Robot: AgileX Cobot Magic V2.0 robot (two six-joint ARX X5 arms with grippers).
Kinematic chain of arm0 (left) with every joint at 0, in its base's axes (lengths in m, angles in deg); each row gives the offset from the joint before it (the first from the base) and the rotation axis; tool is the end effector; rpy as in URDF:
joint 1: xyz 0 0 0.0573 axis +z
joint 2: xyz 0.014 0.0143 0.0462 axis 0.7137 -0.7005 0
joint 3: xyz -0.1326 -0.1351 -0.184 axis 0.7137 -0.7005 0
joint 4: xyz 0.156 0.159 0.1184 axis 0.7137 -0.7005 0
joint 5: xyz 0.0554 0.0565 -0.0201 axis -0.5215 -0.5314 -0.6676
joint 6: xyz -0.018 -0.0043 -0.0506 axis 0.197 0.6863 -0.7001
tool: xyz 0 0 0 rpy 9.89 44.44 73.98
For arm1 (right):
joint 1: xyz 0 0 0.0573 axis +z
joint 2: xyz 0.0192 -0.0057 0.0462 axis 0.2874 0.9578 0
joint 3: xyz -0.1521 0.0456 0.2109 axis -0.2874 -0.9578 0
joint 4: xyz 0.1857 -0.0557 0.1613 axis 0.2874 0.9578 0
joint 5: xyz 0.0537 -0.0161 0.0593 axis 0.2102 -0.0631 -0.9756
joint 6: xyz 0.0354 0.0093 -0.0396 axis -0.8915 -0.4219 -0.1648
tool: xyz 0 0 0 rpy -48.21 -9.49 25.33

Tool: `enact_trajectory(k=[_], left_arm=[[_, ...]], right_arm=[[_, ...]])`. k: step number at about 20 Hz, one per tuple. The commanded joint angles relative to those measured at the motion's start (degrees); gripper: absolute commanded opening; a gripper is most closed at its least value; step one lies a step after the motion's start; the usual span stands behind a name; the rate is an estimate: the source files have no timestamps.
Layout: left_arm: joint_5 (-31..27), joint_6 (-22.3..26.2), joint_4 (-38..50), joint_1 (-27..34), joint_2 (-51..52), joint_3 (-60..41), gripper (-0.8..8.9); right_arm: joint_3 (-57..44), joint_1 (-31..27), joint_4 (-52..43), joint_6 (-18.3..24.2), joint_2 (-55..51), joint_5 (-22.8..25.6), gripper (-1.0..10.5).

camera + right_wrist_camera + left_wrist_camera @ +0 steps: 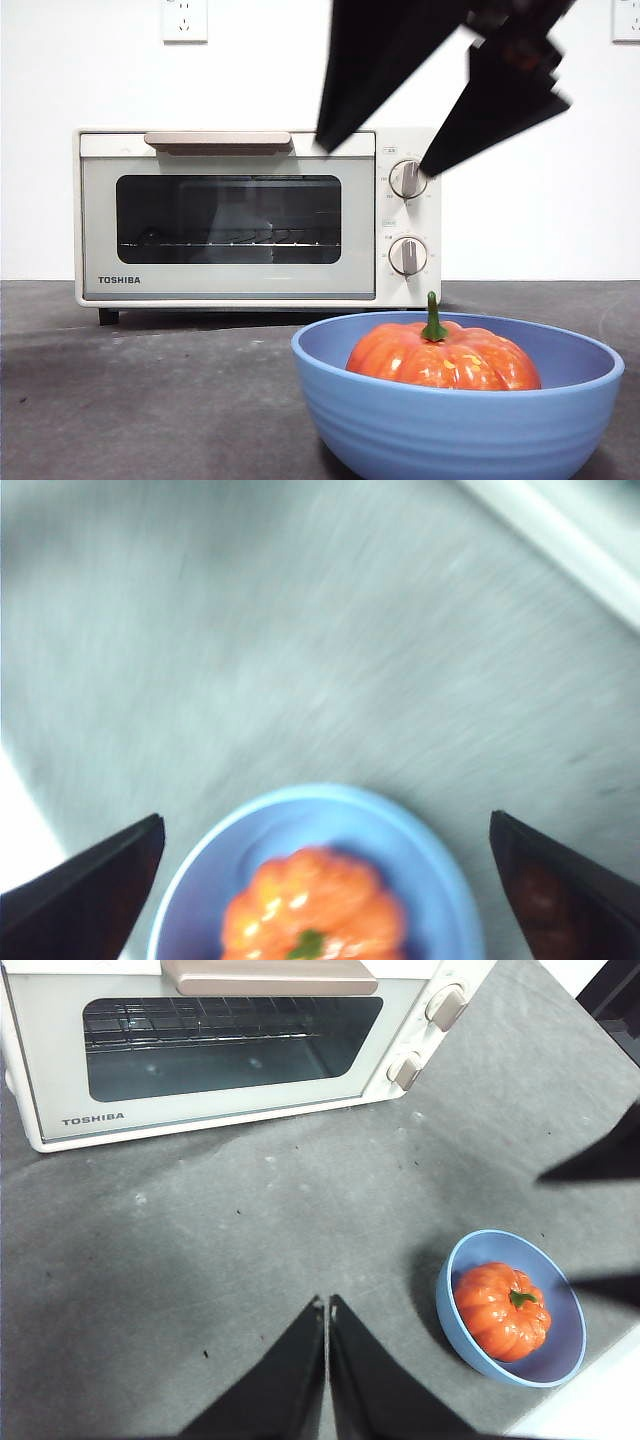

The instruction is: Place pumpkin in the steamer

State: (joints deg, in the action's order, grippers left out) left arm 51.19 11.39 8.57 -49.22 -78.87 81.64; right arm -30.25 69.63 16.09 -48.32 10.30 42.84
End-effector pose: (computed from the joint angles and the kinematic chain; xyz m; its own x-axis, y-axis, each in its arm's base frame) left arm 0.0927 -0.0209 0.3274 0.6495 -0.5625 -0.5115 0.4755 0.8255 -0.3040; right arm 0.1352 0.1777 0.2689 0.4549 0.5582 -0.6939 -0.7151 0.6933 0.0890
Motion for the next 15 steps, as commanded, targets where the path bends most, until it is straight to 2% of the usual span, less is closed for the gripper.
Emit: enact_trajectory(k=[1,9,12,15], left_arm=[[0.1,0.3,0.6,-0.2,-0.1,1.3,0.15],[0.1,0.3,0.7,-0.2,-0.1,1.3,0.15],[0.1,0.3,0.7,-0.2,-0.1,1.3,0.16],[0.1,0.3,0.8,-0.2,-0.1,1.3,0.16]], right_arm=[[1.3,-3.3,0.1,-2.9,-3.4,-1.1,5.1],[1.0,-19.5,8.6,-3.3,-18.9,-13.1,4.9],[0.8,-21.4,11.9,-2.6,-23.7,-16.6,4.9],[0.8,-21.5,14.1,-1.9,-26.9,-16.9,4.9]])
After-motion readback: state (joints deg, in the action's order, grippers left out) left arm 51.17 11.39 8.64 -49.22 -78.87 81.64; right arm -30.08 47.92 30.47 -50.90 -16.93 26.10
